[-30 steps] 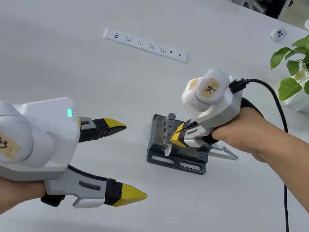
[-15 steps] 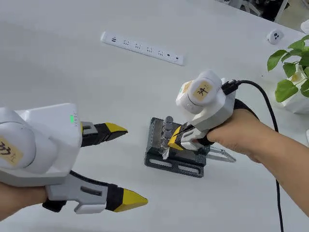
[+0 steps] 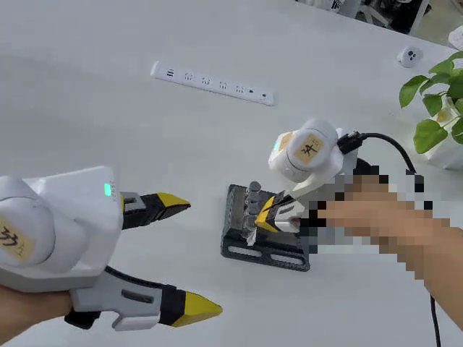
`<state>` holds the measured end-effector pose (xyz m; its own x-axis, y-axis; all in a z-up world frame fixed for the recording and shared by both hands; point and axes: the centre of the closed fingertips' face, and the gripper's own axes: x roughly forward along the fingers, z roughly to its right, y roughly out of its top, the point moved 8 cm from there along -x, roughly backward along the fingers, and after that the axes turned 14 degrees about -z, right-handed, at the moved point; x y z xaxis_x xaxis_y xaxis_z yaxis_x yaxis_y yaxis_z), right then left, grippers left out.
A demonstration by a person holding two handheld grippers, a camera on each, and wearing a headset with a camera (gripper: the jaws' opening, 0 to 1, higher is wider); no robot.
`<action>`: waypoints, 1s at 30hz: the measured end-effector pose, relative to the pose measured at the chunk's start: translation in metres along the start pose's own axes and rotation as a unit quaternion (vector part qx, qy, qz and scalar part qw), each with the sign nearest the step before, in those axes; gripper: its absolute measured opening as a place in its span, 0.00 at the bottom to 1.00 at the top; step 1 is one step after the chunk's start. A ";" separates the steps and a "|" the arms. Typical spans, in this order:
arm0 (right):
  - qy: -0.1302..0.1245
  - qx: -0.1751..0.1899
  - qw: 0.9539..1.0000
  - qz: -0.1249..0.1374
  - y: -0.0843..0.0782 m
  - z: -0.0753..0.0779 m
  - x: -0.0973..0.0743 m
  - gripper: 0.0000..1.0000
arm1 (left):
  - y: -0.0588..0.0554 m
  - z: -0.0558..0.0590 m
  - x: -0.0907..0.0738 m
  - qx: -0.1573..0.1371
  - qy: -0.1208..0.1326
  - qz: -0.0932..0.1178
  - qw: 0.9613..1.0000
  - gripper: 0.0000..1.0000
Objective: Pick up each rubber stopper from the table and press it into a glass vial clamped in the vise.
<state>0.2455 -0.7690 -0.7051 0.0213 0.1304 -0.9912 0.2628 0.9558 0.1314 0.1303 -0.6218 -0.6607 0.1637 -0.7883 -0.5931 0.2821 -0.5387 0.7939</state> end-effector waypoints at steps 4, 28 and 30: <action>-0.009 0.007 1.000 0.012 -0.005 0.000 -0.006 0.00 | 0.001 0.000 0.000 0.002 0.002 -0.003 1.000 0.77; -0.020 0.127 0.981 0.145 -0.080 -0.008 -0.035 0.18 | 0.008 -0.011 -0.001 0.013 0.037 0.017 0.999 0.99; -0.021 0.134 0.978 0.157 -0.091 -0.010 -0.036 0.21 | 0.008 -0.012 0.001 0.016 0.037 0.017 0.999 0.99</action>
<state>0.2110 -0.8576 -0.6813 0.1807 0.3905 -0.9027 0.4805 0.7658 0.4274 0.1440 -0.6228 -0.6566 0.2418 -0.7826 -0.5736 0.2443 -0.5230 0.8165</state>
